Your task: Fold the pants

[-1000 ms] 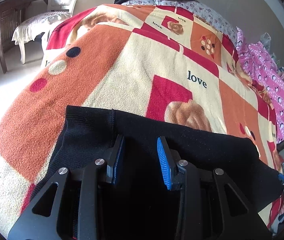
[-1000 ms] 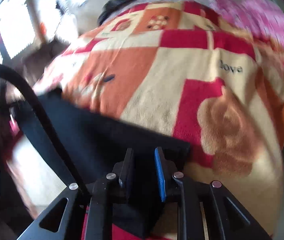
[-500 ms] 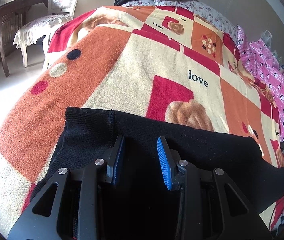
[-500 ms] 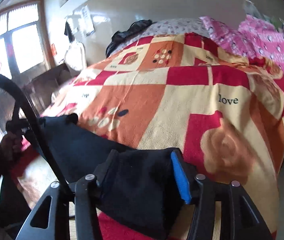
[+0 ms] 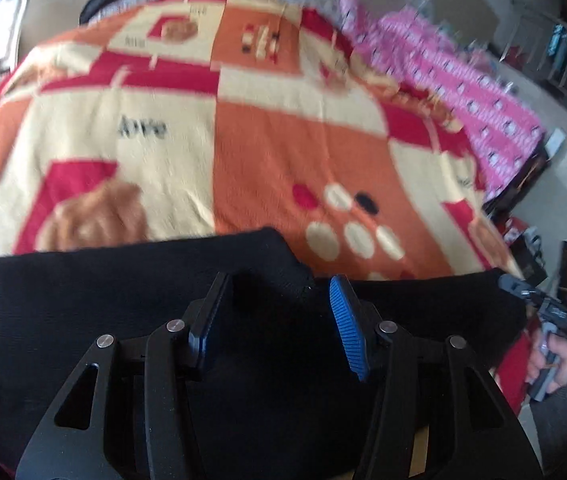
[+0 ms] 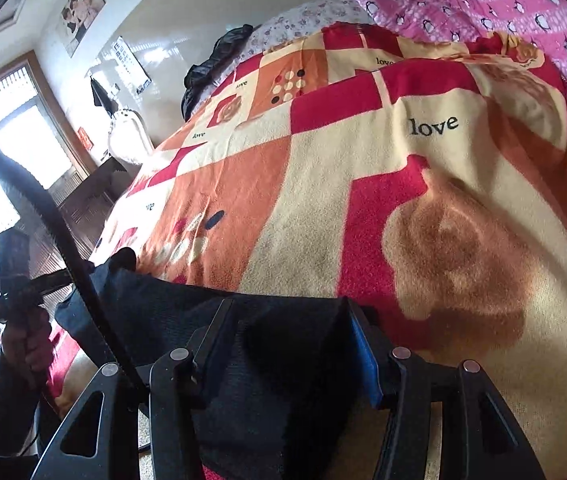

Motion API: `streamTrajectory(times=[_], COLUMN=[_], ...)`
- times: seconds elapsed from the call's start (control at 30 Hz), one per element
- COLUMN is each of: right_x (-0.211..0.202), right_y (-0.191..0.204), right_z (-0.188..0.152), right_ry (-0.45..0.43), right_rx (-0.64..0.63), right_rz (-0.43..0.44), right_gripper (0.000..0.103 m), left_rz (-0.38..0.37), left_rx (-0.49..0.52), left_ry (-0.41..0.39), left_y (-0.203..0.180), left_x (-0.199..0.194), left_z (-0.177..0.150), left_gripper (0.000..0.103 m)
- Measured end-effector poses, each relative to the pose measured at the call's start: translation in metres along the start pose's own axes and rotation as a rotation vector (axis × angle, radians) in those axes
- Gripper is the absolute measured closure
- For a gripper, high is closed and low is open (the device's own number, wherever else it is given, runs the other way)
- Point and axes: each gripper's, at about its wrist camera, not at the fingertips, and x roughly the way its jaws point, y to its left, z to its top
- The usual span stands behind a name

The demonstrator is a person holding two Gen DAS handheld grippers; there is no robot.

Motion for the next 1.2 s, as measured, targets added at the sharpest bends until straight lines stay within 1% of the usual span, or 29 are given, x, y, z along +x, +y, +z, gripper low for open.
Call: streamTrajectory(times=[0.03, 0.07, 0.13, 0.2, 0.37, 0.5, 0.7, 1.03, 1.2], right_x=[0.0, -0.001, -0.001, -0.001, -0.001, -0.003, -0.004, -0.006, -0.005], right_y=[-0.001, -0.002, -0.003, -0.002, -0.005, -0.007, -0.013, -0.019, -0.019], right_z=[0.0, 0.0, 0.0, 0.0, 0.001, 0.001, 0.0, 0.0, 0.0], right_ry=[0.0, -0.002, -0.004, -0.003, -0.002, -0.005, -0.011, -0.016, -0.015], right_rx=[0.005, 0.01, 0.015, 0.013, 0.029, 0.044, 0.086, 0.129, 0.132], right_rz=[0.003, 0.006, 0.006, 0.003, 0.014, 0.027, 0.054, 0.093, 0.097], right_gripper=[0.051, 0.051, 0.051, 0.051, 0.051, 0.051, 0.051, 0.051, 0.051], left_rz=[0.024, 0.037, 0.071, 0.088, 0.039, 0.045, 0.011, 0.015, 0.016], left_rx=[0.002, 0.021, 0.065, 0.087, 0.044, 0.049, 0.026, 0.029, 0.038], left_ry=[0.021, -0.014, -0.028, -0.052, -0.061, -0.063, -0.069, -0.069, -0.067], left_y=[0.0, -0.003, -0.008, -0.01, -0.001, -0.005, -0.001, -0.004, -0.006], left_x=[0.011, 0.01, 0.011, 0.01, 0.011, 0.012, 0.009, 0.009, 0.01], left_z=[0.002, 0.002, 0.001, -0.004, -0.004, -0.006, -0.007, -0.008, -0.008], left_gripper=[0.053, 0.053, 0.052, 0.052, 0.052, 0.052, 0.051, 0.051, 0.048])
